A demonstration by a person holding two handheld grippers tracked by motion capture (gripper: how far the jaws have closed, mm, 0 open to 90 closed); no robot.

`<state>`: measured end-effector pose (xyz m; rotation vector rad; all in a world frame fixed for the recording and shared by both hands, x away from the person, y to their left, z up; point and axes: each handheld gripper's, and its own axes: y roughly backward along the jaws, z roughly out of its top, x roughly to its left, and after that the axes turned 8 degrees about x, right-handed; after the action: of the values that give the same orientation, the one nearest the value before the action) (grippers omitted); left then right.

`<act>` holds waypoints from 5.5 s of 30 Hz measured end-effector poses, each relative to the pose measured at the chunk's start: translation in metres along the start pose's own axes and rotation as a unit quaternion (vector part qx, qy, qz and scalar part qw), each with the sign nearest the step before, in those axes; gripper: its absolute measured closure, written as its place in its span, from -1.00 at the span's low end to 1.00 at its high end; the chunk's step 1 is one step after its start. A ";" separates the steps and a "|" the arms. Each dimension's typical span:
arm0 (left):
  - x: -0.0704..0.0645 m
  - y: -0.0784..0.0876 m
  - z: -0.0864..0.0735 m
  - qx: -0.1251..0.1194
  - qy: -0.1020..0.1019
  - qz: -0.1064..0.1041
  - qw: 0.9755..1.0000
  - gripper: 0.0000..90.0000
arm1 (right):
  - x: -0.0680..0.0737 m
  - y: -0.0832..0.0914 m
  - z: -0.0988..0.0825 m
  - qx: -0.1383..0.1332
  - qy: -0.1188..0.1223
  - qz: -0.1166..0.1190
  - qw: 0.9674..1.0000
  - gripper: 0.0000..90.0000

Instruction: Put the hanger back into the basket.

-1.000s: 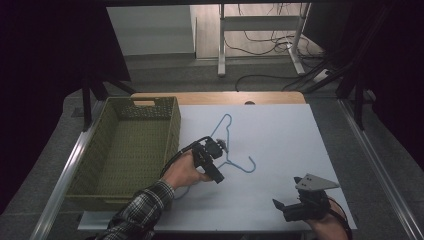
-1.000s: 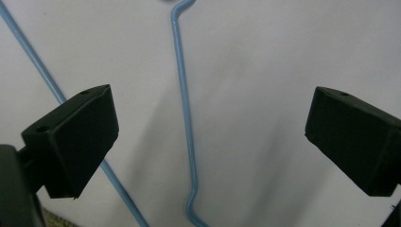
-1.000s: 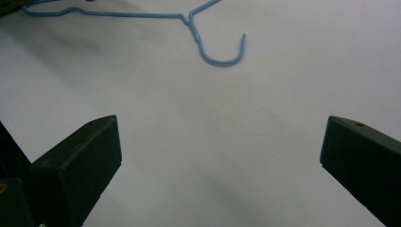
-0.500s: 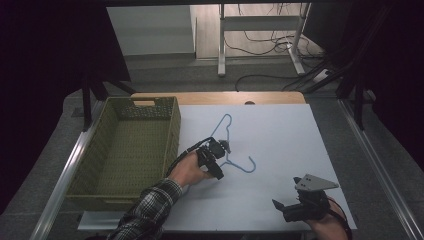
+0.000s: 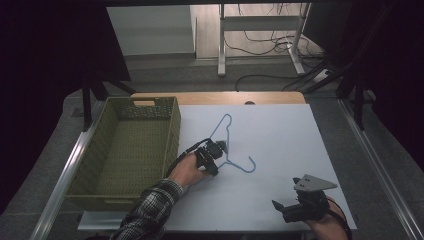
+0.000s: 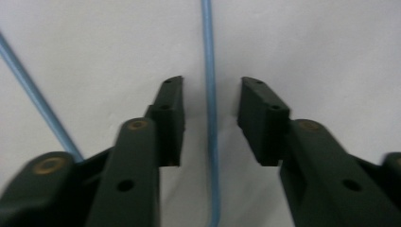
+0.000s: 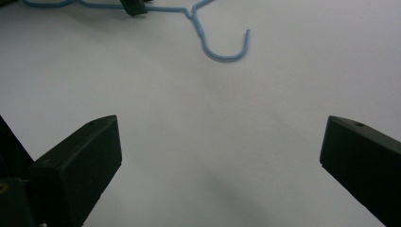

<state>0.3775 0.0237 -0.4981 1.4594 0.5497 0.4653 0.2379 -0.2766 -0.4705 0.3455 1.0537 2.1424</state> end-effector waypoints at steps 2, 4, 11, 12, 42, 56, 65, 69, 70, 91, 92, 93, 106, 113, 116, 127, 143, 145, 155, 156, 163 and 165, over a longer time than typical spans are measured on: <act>0.001 0.000 0.000 0.002 0.005 -0.002 1.000 0.54 | 0.000 0.000 0.000 0.001 0.000 0.000 1.000 -1.00; 0.000 0.000 0.001 0.003 0.003 0.000 1.000 0.62 | 0.001 0.000 0.000 0.001 0.000 0.001 1.000 -1.00; -0.006 0.001 0.010 0.036 0.015 -0.004 0.999 0.92 | 0.001 -0.001 0.000 0.004 0.003 0.001 1.000 -1.00; -0.006 0.001 0.010 0.036 0.015 -0.004 0.999 0.92 | 0.001 -0.001 0.000 0.004 0.003 0.001 1.000 -1.00; 0.015 0.020 0.000 -0.040 0.068 -0.119 0.990 0.95 | 0.001 -0.001 0.000 0.006 0.004 0.001 1.000 -1.00; 0.034 0.033 -0.018 -0.121 0.089 -0.220 0.964 0.95 | 0.001 -0.002 0.000 0.011 0.005 0.001 1.000 -1.00; 0.043 0.046 -0.032 -0.181 0.082 -0.289 0.936 0.95 | 0.001 -0.002 0.000 0.012 0.006 0.000 1.000 -1.00; 0.046 0.052 -0.039 -0.210 0.080 -0.320 0.920 0.95 | 0.001 -0.002 0.000 0.012 0.006 0.000 1.000 -1.00; 0.047 0.054 -0.042 -0.218 0.081 -0.321 0.918 0.95 | 0.001 -0.002 0.000 0.012 0.006 0.000 1.000 -1.00; 0.045 0.088 -0.070 -0.318 0.061 -0.350 0.879 0.95 | 0.001 -0.002 0.000 0.009 0.003 0.002 1.000 -1.00; 0.046 0.089 -0.071 -0.320 0.062 -0.355 0.876 0.95 | 0.001 -0.001 0.000 0.007 0.002 0.002 1.000 -1.00; 0.046 0.091 -0.073 -0.324 0.064 -0.354 0.875 0.95 | 0.001 -0.001 0.000 0.006 0.001 0.001 1.000 -1.00; 0.057 0.108 -0.096 -0.358 0.079 -0.355 0.860 0.95 | 0.001 -0.002 0.000 0.009 0.003 0.001 1.000 -1.00; 0.063 0.119 -0.111 -0.383 0.090 -0.346 0.852 0.95 | 0.001 -0.002 0.000 0.009 0.003 0.001 1.000 -1.00; 0.065 0.121 -0.116 -0.393 0.093 -0.345 0.848 0.95 | 0.001 -0.002 0.000 0.009 0.002 0.001 1.000 -1.00; 0.074 0.134 -0.149 -0.433 0.122 -0.321 0.833 0.95 | 0.001 -0.001 0.000 0.007 0.001 -0.001 1.000 -1.00; 0.090 0.140 -0.195 -0.468 0.168 -0.292 0.817 0.95 | 0.001 -0.002 0.000 0.008 0.002 -0.001 1.000 -1.00; 0.091 0.140 -0.201 -0.471 0.175 -0.286 0.816 0.95 | 0.001 -0.002 0.000 0.008 0.002 -0.002 1.000 -1.00; 0.101 0.138 -0.234 -0.493 0.213 -0.261 0.802 0.95 | 0.001 -0.002 0.000 0.009 0.002 -0.002 1.000 -1.00; 0.101 0.138 -0.234 -0.493 0.213 -0.261 0.802 0.95 | 0.001 -0.002 0.000 0.009 0.002 -0.002 1.000 -1.00; 0.107 0.130 -0.257 -0.508 0.249 -0.247 0.787 0.95 | 0.001 -0.002 0.000 0.010 0.002 -0.003 1.000 -1.00; 0.107 0.129 -0.260 -0.510 0.254 -0.242 0.786 0.95 | 0.001 -0.002 0.000 0.011 0.002 -0.003 1.000 -1.00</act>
<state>0.3084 0.3033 -0.3840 0.1046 0.8792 0.6032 0.2384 -0.2747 -0.4723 0.3478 1.0794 2.1295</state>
